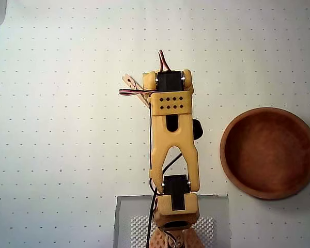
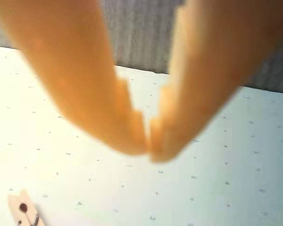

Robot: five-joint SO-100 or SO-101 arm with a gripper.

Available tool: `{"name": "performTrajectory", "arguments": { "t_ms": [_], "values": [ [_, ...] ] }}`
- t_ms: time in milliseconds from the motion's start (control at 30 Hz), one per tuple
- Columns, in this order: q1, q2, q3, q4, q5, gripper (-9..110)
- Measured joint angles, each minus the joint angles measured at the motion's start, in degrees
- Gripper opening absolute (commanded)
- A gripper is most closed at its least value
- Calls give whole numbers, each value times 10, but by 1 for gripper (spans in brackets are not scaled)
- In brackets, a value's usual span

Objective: Grasp a clothespin and put it in the bowl.

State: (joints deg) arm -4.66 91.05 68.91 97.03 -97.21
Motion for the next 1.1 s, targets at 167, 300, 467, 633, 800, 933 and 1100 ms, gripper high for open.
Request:
{"name": "performTrajectory", "arguments": {
  "t_ms": [167, 300, 467, 633, 800, 933, 1100],
  "values": [
    [-16, -48, -22, 0, 0, -3],
    [-16, -121, -62, 0, 0, -3],
    [-27, -208, -132, 0, -1, -3],
    [-41, -273, -174, 0, -16, -3],
    [-55, -308, -200, 0, -21, -2],
    [-70, -315, -228, 0, -28, -3],
    [-97, -319, -243, 0, -30, -3]
  ]
}}
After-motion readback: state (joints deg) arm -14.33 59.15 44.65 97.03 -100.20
